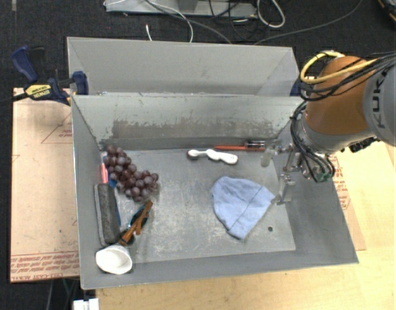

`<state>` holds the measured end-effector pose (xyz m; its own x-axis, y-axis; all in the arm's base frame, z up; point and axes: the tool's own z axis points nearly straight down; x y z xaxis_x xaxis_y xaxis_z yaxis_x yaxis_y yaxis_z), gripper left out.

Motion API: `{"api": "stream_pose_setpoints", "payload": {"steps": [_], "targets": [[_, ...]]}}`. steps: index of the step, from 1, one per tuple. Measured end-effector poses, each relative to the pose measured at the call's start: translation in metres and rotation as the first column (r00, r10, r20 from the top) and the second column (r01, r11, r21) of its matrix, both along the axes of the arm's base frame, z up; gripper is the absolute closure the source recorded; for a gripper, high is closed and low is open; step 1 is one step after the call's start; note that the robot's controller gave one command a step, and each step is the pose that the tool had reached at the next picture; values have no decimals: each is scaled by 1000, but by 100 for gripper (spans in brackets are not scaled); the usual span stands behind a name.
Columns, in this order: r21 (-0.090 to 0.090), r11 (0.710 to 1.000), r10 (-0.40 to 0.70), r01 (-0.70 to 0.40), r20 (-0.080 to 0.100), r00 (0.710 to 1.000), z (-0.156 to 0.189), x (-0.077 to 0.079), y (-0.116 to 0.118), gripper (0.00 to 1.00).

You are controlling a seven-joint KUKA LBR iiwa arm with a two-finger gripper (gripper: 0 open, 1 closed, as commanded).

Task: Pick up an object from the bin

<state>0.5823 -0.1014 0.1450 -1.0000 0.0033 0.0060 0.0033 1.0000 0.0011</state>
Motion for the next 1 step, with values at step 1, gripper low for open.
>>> {"api": "stream_pose_setpoints", "payload": {"steps": [1], "targets": [[-1,1000,3,-3,7,1000,5,2,0,0]]}}
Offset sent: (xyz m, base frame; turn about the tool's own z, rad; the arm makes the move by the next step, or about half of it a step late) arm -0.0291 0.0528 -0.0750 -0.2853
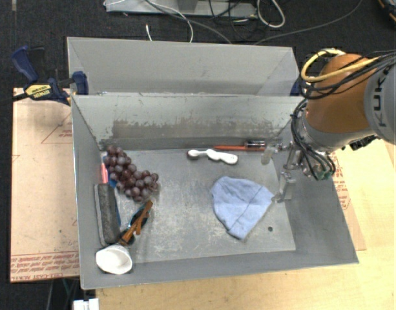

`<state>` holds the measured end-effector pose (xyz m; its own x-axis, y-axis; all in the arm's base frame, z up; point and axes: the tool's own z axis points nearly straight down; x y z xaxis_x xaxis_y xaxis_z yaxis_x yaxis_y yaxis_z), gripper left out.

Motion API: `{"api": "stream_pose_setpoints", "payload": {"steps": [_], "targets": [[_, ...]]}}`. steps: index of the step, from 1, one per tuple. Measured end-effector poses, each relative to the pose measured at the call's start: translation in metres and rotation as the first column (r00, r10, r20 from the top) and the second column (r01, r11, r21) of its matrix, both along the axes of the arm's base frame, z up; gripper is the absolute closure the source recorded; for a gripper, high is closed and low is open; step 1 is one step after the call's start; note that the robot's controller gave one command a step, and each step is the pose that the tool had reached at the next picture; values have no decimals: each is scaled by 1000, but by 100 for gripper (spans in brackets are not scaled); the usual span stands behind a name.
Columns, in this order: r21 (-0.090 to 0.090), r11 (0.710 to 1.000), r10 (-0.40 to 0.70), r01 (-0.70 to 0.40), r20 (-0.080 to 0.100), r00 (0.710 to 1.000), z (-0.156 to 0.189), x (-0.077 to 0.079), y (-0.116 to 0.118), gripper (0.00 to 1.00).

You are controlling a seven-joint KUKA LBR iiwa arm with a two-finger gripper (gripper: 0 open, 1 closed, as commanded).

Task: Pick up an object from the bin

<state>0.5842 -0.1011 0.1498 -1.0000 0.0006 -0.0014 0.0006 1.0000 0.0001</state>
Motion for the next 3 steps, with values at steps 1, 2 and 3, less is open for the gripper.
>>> {"api": "stream_pose_setpoints", "payload": {"steps": [1,2,3], "targets": [[1,961,277,-277,-2,961,-78,-30,53,100],[0,961,278,-278,-1,961,-78,-30,53,100],[-1,966,257,-257,-1,966,-77,-30,55,100]]}}
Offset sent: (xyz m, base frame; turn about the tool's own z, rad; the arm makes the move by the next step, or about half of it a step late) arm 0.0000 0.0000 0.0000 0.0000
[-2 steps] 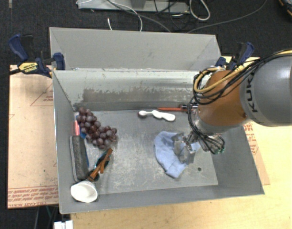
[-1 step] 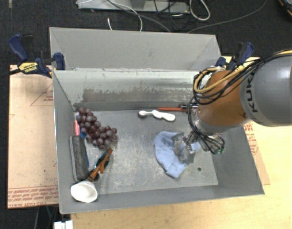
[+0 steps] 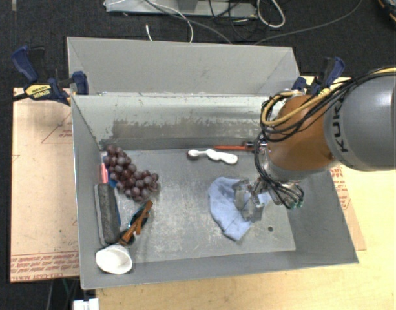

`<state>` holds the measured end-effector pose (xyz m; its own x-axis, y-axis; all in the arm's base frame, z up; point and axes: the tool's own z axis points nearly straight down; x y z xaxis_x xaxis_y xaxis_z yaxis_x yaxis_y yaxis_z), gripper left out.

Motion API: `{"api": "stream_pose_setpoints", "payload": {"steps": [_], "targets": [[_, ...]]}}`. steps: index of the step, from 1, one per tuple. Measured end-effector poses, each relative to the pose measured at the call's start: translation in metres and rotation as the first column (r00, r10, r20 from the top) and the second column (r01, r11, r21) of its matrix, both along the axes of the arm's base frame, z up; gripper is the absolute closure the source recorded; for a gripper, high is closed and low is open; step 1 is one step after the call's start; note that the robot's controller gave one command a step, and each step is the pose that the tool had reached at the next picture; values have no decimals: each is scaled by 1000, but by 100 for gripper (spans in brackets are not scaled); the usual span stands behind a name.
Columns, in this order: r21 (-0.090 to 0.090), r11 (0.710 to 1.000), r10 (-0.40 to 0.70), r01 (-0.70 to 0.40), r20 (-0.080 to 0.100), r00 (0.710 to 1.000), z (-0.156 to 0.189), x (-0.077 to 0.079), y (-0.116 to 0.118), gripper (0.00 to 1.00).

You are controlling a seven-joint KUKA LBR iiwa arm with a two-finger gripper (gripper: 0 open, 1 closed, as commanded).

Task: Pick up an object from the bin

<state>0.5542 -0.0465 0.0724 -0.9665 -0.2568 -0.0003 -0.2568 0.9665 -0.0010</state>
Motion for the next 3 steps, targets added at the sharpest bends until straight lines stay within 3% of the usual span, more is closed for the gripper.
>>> {"api": "stream_pose_setpoints", "payload": {"steps": [1,2,3], "targets": [[3,999,-32,32,2,999,6,-3,6,100],[1,976,218,-218,2,976,6,-17,15,100],[1,999,-50,50,2,999,3,-7,27,100]]}}
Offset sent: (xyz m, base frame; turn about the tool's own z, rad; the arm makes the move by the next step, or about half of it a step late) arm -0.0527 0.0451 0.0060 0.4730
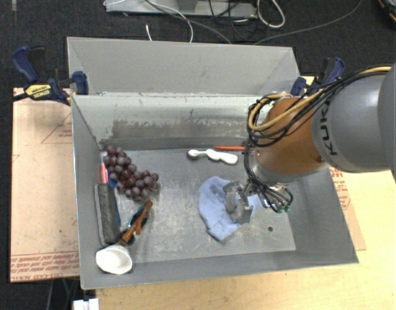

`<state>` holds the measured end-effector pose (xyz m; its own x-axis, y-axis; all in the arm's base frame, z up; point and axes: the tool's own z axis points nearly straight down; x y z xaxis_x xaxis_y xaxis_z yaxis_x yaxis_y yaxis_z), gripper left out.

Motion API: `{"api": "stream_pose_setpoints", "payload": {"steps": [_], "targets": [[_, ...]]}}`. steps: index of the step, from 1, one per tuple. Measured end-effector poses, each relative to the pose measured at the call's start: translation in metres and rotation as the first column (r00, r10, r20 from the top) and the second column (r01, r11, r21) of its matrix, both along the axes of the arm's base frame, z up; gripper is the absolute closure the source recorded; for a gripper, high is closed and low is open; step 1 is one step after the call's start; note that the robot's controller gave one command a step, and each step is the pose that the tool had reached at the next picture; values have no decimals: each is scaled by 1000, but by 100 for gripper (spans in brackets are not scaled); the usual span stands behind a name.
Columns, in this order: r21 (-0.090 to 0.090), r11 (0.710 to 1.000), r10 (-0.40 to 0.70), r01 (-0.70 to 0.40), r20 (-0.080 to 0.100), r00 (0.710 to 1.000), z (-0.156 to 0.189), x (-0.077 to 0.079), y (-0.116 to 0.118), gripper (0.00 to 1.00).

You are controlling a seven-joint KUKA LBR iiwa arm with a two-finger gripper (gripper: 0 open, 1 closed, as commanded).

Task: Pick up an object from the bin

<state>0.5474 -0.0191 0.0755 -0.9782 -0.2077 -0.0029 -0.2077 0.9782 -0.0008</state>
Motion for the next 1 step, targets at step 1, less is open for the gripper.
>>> {"api": "stream_pose_setpoints", "payload": {"steps": [1], "targets": [[2,989,-149,149,3,989,2,-25,2,100]]}}
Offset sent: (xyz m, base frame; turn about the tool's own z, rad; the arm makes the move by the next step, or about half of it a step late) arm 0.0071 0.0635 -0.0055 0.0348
